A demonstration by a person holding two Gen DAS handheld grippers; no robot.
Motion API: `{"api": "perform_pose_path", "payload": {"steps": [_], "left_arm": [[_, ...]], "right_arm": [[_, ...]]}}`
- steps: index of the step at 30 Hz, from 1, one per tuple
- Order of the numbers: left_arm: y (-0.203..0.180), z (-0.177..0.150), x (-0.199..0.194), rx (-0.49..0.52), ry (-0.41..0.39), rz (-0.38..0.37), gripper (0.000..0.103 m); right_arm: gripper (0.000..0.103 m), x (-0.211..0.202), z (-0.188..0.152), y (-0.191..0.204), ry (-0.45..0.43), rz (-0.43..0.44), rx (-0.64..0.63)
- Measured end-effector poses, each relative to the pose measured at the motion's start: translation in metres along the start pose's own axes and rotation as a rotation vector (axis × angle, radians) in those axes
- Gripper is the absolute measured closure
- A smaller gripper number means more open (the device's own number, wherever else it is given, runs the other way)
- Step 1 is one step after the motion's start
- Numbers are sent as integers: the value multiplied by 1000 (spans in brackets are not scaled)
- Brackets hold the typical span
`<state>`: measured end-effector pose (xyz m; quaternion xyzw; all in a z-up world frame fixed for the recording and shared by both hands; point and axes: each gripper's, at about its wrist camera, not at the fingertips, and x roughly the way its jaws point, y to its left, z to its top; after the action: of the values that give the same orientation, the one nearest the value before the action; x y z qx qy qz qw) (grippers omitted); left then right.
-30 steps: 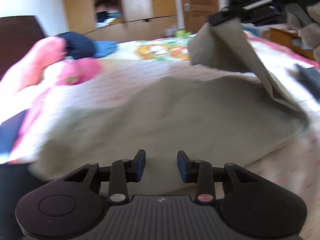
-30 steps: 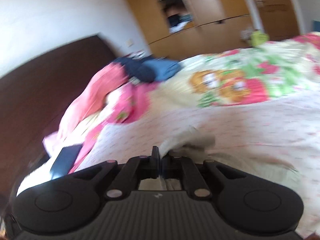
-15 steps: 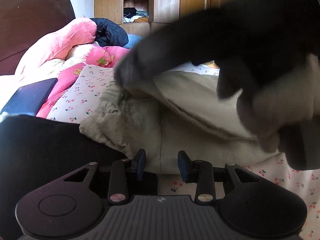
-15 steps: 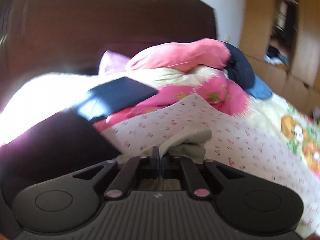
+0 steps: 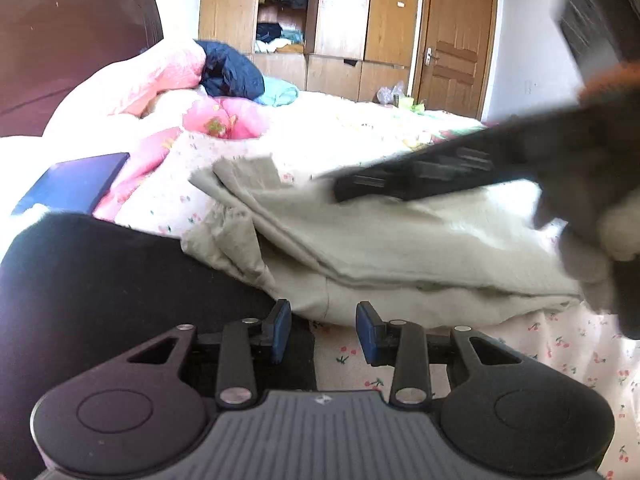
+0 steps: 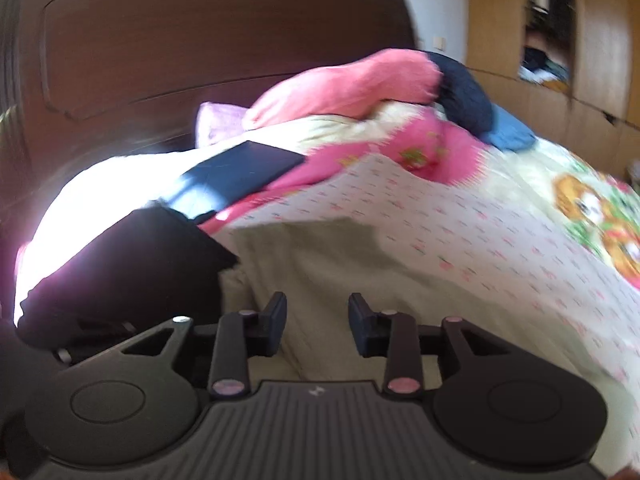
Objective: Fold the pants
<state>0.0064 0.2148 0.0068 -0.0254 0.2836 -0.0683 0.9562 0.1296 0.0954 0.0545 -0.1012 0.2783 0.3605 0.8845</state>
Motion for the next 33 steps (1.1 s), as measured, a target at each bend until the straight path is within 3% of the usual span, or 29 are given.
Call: {"api": "perform_pose_path", "payload": {"steps": [5,8,14,18,19,22,23,25,27,30,33], "left_arm": [[-8,12,-12,10,-56,-21,52],[-24,22,-6,42,-69,-45,49],[-65,36,34,124,-3,-102,49],[-87,42,49,162,33,-126,49],[-93,41,50,177,41,-125,49],[-104,42,57,207,57,-122,49],[-106,43,59,217,57,-121,49],[-109,44,63,237,57,-117,49],[-115,43,73,263,82,-105,49],[-132,37,87,316,155,-99,49],[-156,28,90,304,220,-213,49]], "right_arm": [[61,-69,-42,-88,12,-298,226],[58,-93,-78,-142,81,-447,402],[57,-89,-143,-210,114,-296,814],[57,-84,-157,-226,22,-42,1008],[57,-80,-155,-226,25,1,1008],[60,-60,-153,-224,98,6,930],[61,-57,-156,-227,96,23,957],[95,-52,-163,-238,76,116,1094],[97,-48,-163,-236,34,205,1174],[98,-69,-152,-239,-40,143,1113],[99,-99,-167,-265,-9,16,1098]]}}
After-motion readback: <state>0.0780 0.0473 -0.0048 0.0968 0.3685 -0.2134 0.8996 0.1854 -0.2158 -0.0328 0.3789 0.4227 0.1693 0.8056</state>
